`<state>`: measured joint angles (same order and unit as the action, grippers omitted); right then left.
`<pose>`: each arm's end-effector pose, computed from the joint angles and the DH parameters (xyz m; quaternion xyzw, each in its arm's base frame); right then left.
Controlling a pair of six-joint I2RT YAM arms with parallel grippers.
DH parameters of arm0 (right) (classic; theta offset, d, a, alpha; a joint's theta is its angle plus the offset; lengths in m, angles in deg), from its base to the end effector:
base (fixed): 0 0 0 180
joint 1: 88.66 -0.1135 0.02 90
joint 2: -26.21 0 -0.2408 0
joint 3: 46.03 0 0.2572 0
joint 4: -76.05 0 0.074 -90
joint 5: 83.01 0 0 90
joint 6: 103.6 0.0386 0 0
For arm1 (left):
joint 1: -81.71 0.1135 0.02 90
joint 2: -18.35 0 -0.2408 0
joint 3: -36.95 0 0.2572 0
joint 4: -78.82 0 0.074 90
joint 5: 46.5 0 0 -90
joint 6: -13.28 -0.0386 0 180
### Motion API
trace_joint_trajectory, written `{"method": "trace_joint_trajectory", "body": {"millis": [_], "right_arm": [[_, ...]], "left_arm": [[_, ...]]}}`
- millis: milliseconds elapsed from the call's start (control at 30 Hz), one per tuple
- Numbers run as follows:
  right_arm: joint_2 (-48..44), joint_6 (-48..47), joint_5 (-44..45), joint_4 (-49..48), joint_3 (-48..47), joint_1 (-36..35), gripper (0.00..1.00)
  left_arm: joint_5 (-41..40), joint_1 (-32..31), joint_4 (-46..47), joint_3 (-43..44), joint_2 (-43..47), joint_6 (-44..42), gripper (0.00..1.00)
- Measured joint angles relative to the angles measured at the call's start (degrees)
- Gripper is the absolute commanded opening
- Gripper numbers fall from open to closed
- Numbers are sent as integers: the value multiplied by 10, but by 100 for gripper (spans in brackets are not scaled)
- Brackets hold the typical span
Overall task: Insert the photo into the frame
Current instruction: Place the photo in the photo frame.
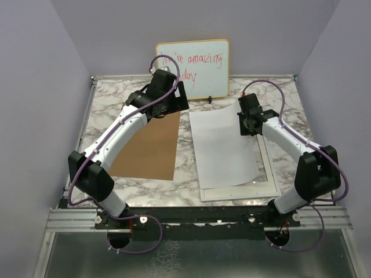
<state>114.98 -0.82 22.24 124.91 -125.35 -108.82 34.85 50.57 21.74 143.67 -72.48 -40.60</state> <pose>0.3104 0.1032 0.2174 -0.0252 0.9539 -0.0457 0.2957 0.3071 -0.1787 0.3508 -0.0706 0.9058 -0.1710 0.3811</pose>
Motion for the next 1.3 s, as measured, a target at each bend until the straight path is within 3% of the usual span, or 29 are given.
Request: {"method": "trace_joint_trajectory", "body": {"millis": [467, 900, 1300], "right_arm": [[26, -78, 47, -5, 10, 40, 1], [5, -114, -50, 2, 43, 41, 1], [6, -132, 6, 32, 43, 41, 1]], "left_arm": [[55, 0, 33, -26, -69, -14, 99], [95, 0, 46, -27, -144, -27, 99], [98, 0, 50, -7, -176, -38, 99]]}}
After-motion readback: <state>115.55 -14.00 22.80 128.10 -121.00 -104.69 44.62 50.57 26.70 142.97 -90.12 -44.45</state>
